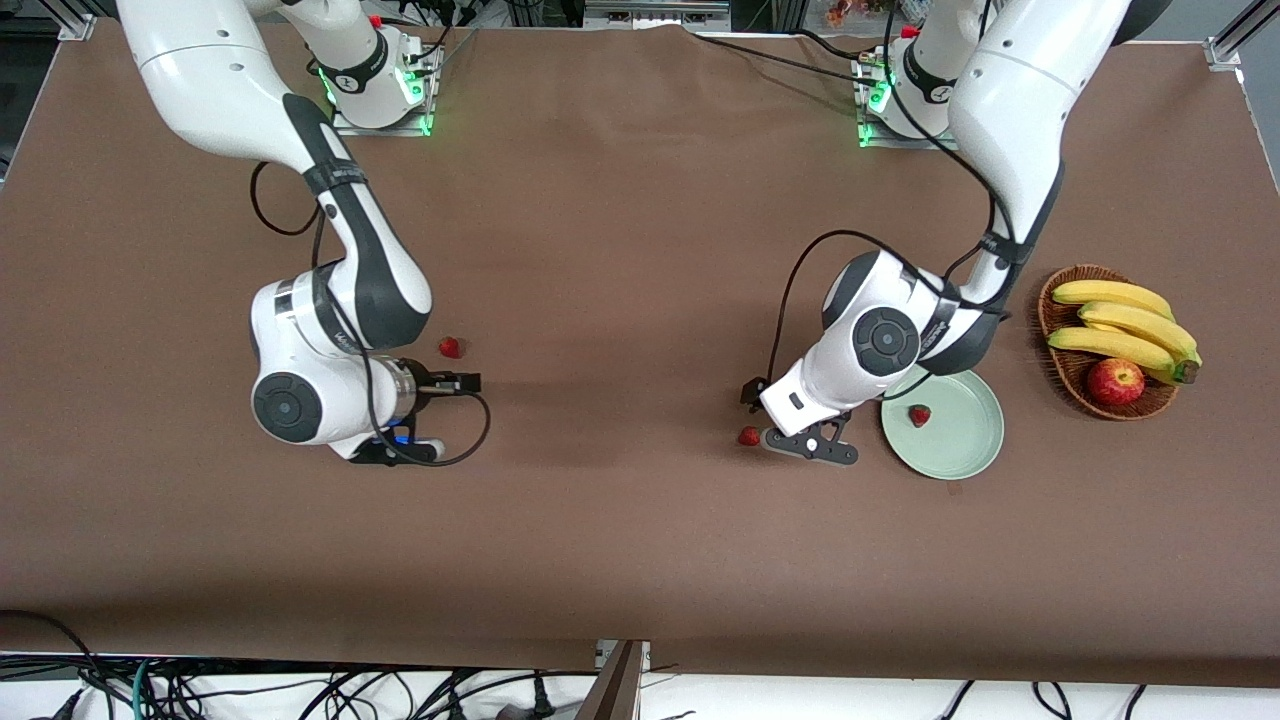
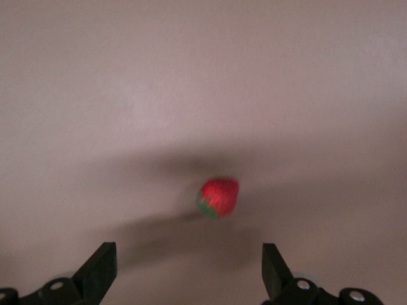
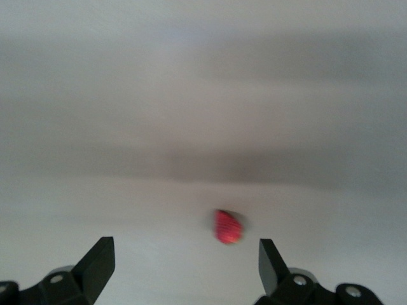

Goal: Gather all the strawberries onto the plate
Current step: 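Grasp the second strawberry with the right gripper and pass it over, then place the strawberry on the plate while the right gripper reaches another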

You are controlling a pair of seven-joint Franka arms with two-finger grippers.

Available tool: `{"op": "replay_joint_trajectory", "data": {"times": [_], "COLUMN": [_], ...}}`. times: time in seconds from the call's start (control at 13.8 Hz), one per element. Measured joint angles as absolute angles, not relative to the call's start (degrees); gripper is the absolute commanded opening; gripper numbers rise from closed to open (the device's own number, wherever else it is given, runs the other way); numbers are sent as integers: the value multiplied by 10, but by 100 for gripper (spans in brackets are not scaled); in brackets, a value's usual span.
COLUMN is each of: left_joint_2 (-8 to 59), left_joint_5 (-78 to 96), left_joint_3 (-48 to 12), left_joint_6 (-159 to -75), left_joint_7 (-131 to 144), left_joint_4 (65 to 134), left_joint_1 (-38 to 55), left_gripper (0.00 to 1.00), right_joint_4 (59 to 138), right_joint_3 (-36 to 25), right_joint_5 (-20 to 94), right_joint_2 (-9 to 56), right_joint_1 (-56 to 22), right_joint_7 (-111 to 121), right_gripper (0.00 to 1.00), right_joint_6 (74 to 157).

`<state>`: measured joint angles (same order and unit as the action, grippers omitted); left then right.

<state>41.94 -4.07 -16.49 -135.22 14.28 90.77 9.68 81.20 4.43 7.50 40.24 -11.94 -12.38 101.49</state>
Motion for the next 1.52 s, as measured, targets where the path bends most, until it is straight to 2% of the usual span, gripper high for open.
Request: {"op": "replay_joint_trajectory", "data": {"times": [0.43,0.51,0.58,0.65,0.8,1.01,1.09,1.16,1.23,1.45,1.52], "left_joint_2": [482,484,484,484,484,484,484,482,478,442,423], "left_joint_5": [-67,-67,-67,-67,-67,-67,-67,-67,-67,-75,-96], "left_joint_3": [-164,-164,-164,-164,-163,-162,-161,-160,-159,-157,-157], "left_joint_6": [-1453,-1455,-1455,-1455,-1455,-1455,-1454,-1446,-1422,-1277,-1222], "left_joint_7": [142,142,142,142,142,142,142,142,142,141,142], "left_joint_4": [903,902,900,898,897,896,895,894,892,878,877], "left_joint_1": [116,117,117,117,117,116,116,114,111,97,90], "left_gripper": [100,77,62,40,14,7,7,7,6,5,5], "right_joint_4": [979,995,1006,1012,1016,1027,1034,1038,1041,1042,1042], "right_joint_3": [27,28,30,31,37,45,46,46,46,46,46], "right_joint_5": [75,75,75,75,75,75,75,75,75,75,75], "right_joint_2": [374,372,370,368,364,363,363,363,363,363,362], "right_joint_1": [-121,-121,-121,-122,-122,-124,-125,-125,-125,-125,-125], "right_joint_7": [-104,-104,-104,-104,-104,-104,-104,-104,-104,-110,-114], "right_gripper": [100,100,100,100,100,97,79,54,37,2,0], "right_joint_6": [1166,1180,1186,1187,1188,1200,1205,1208,1209,1209,1208]}}
